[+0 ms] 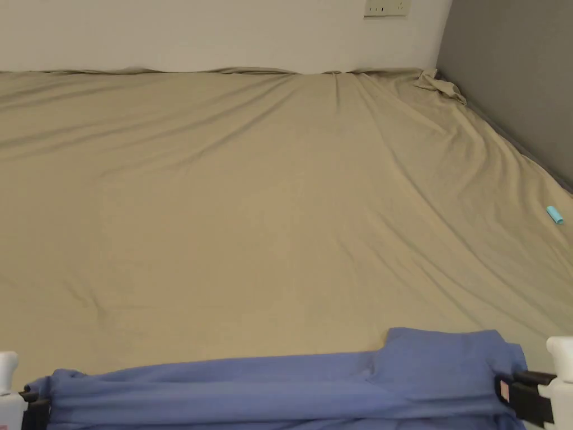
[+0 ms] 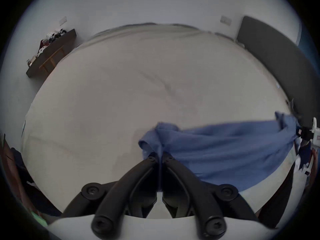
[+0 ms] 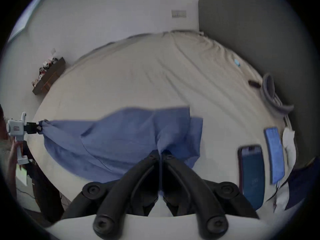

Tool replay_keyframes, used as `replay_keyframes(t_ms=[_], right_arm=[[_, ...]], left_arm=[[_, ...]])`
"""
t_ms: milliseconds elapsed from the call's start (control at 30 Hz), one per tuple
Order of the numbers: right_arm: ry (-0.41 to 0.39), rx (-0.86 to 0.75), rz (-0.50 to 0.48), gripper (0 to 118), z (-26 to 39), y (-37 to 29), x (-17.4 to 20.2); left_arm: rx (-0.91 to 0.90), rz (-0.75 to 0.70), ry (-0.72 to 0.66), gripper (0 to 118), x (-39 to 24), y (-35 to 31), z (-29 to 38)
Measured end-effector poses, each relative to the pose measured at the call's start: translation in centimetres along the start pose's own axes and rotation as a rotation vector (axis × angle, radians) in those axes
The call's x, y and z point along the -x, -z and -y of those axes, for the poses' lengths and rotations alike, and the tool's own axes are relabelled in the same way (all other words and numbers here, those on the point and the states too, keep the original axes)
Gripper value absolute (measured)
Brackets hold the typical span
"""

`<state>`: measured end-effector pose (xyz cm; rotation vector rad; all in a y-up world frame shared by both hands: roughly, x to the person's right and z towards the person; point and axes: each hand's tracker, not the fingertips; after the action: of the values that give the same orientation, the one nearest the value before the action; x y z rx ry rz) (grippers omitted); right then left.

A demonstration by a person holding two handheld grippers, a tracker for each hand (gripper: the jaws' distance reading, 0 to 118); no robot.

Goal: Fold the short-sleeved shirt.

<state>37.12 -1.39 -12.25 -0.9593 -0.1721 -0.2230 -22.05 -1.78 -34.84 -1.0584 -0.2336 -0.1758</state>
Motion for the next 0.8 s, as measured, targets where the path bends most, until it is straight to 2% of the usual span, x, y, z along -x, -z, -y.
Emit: replay_keyframes(t_ms=[67,233,267,300,333,367,533,567,600,633,667,700,733,800], right_arm=[[-0.01,0.054,0.006,4,0.9,1.0,-0.1],[0.028,0.093,0.009,7,0.4,2.4,-0.3],[0.054,0.126,0.014,42,-0.1,2.3,-0.3],[0.042,0.128,0.042,88,-0.4,2.2,-0.1],[0.019,0.137,0.049,115,-0.6,2.1,0.1],[-0.018,0.095,0.051,118,-0.7,1.2,0.5],[-0.031,-0.076,0.033,118,-3.3,-4.6,3.3],[-0.048,-0.116,0.027,110,-3.8,-5.7,4.0],[-0.082,-0.158,0.0,83,-4.2,-7.0,4.8],[-0.11,-0.197,-0.014,34,-4.6,-8.1,5.7],[-0.129,-0.208,-0.02,2,-4.9,-8.6,6.6],[-0.122,-0.219,-0.025,2,-5.0,-8.7,7.3],[-0.136,-0.271,-0.033,2,-5.0,-9.4,7.8],[-0.156,-0.237,-0.058,2,-5.3,-9.8,9.0]], left_arm=[[0.037,-0.012,0.019,1,-0.5,0.8,0.8],[0.036,-0.002,-0.01,1,0.0,1.1,0.2],[0.033,0.012,-0.045,11,0.3,1.0,0.1],[0.027,0.0,-0.074,39,0.5,0.3,0.1],[0.012,-0.018,-0.093,78,0.8,-0.2,0.1],[-0.021,-0.02,-0.101,95,1.3,-1.2,0.2],[-0.221,-0.028,-0.168,95,2.1,-9.0,-0.7],[-0.271,-0.012,-0.159,89,2.1,-11.0,-0.9],[-0.316,0.034,-0.13,65,1.8,-12.9,-0.9],[-0.377,0.071,-0.09,21,1.4,-14.5,-0.8],[-0.414,0.042,-0.085,0,1.1,-15.4,-1.0],[-0.439,-0.013,-0.11,0,1.0,-16.0,-1.0],[-0.402,-0.027,-0.06,0,0.8,-16.2,-1.3],[-0.384,-0.018,-0.052,0,0.7,-16.2,-1.3]])
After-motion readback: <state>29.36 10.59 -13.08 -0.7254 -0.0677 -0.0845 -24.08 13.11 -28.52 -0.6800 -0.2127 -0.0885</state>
